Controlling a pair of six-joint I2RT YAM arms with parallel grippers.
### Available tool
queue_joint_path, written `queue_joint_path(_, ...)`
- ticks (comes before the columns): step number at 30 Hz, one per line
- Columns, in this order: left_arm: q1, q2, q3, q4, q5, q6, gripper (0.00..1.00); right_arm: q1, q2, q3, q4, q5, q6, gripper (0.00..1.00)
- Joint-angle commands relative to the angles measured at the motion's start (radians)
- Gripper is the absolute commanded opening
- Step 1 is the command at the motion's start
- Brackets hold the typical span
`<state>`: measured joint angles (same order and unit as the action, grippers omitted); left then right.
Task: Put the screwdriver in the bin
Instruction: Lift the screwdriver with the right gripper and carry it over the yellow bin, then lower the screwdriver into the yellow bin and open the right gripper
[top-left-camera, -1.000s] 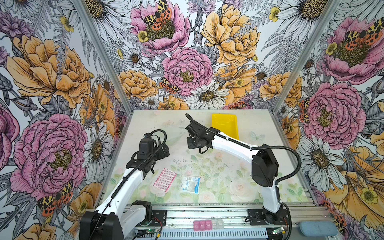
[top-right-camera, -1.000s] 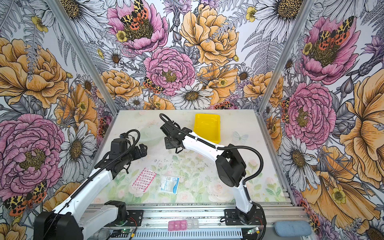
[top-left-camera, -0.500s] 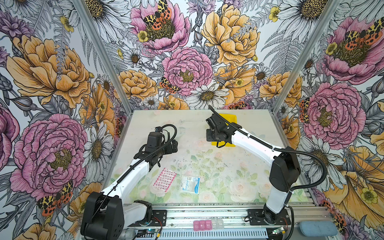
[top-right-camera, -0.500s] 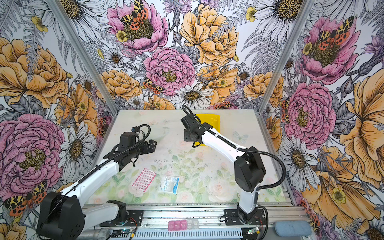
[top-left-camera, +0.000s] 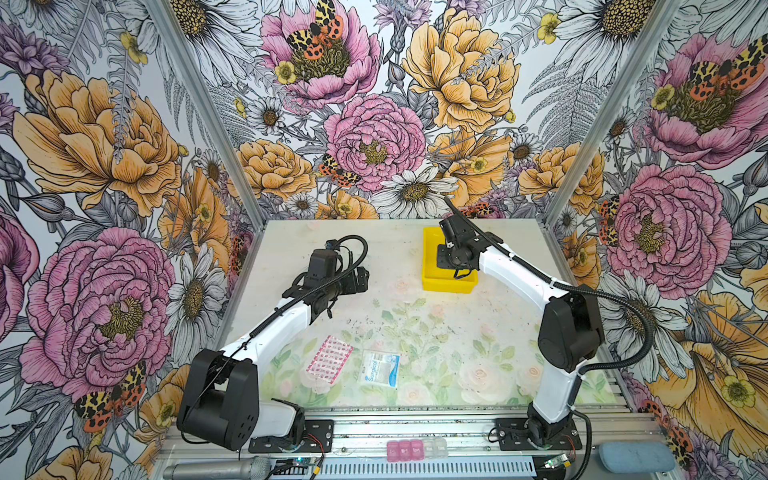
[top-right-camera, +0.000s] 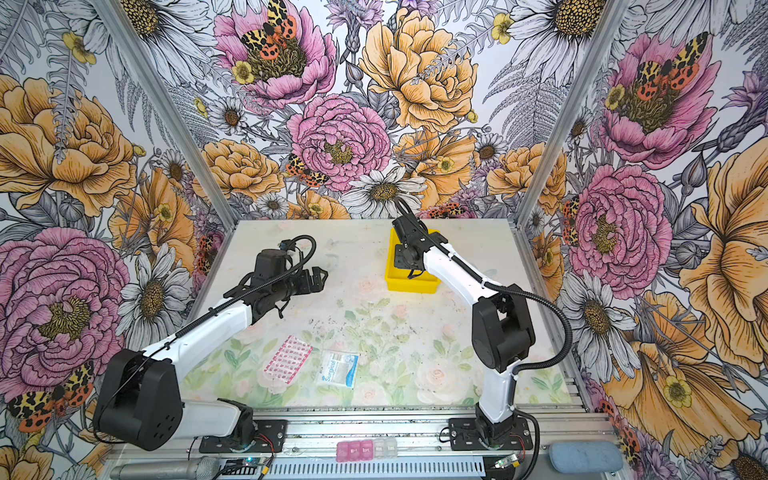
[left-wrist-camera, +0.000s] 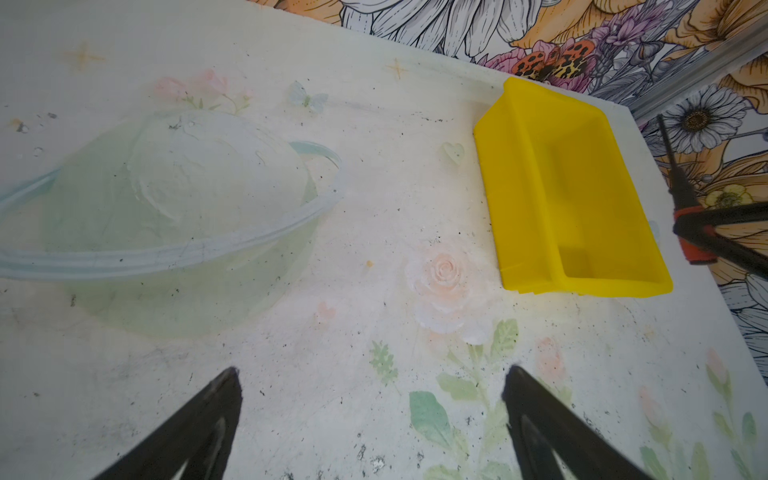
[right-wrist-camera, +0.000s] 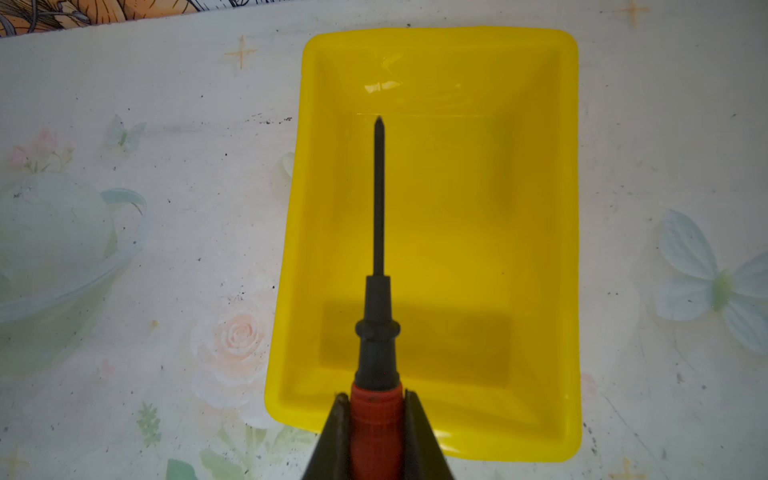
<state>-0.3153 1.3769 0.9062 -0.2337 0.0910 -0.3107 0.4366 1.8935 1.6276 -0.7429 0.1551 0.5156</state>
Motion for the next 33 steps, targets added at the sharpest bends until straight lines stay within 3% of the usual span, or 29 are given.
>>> queue_joint_path(1,-0.014,0.030,0.047,0.028,0.021,0.002,0.99,-0.029,0.058,0.065,0.009,-0.033,-0.032,0.00)
queue_joint_path(13,-0.046,0.178,0.183,0.014,0.032,-0.020,0.99,-0.087,0.232,0.174,0.010,-0.089,-0.057,0.00)
queue_joint_path(29,-0.062,0.306,0.298,-0.004,0.061,-0.039,0.98,-0.102,0.359,0.196,0.011,-0.106,-0.057,0.00)
queue_joint_path(33,-0.062,0.315,0.300,-0.006,0.068,-0.037,0.99,-0.102,0.373,0.196,0.011,-0.098,-0.048,0.07)
